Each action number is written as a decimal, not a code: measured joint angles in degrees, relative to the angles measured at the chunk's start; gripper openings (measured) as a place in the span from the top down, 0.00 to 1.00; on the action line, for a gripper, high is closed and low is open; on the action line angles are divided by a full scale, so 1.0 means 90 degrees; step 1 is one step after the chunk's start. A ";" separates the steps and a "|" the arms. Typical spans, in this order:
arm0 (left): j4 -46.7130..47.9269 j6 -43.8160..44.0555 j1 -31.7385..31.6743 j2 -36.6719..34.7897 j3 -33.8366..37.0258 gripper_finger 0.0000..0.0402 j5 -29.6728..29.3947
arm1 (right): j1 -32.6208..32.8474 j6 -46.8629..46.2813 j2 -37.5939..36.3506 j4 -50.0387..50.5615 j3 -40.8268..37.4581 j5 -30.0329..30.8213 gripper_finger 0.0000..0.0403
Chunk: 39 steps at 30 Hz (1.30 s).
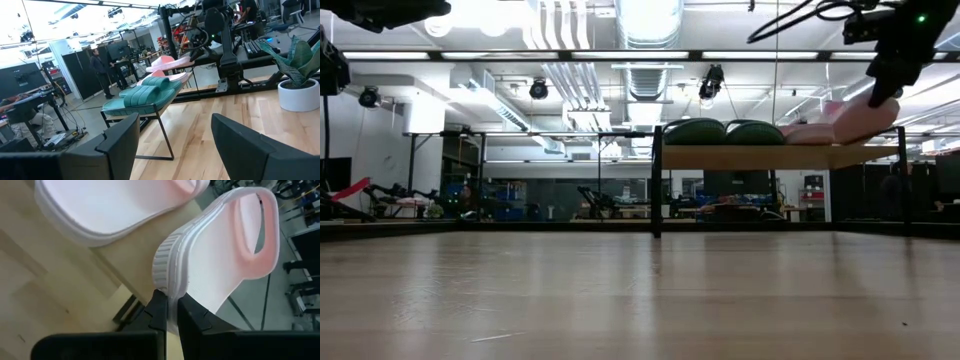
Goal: Pick and place slides into the shelf
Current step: Put the pink slipper on the shelf
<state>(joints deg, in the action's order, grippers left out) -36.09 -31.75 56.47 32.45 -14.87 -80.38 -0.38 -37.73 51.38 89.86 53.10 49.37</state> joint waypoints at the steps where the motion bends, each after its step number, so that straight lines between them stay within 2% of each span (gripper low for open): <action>1: -0.0001 0.0000 0.0000 0.0000 0.0000 0.43 0.0000 | -0.0002 -0.0016 0.0014 0.0015 0.0024 0.0027 0.97; 10: -0.0001 -0.0007 0.0000 0.0000 0.0000 0.43 0.0000 | -0.0002 -0.0014 0.0016 0.0013 0.0495 0.0445 0.97; 30: 0.0005 -0.0015 0.0000 0.0002 0.0000 0.43 0.0000 | 0.0005 0.0463 0.0474 -0.0095 0.1479 0.0662 0.97; 39: 0.0009 -0.0015 0.0001 0.0002 0.0002 0.43 0.0000 | 0.0029 -0.0050 0.0511 -0.0109 0.1202 -0.0186 0.97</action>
<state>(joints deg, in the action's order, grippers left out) -36.01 -31.88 56.48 32.47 -14.85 -80.38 -0.12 -38.17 55.99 88.88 63.91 47.70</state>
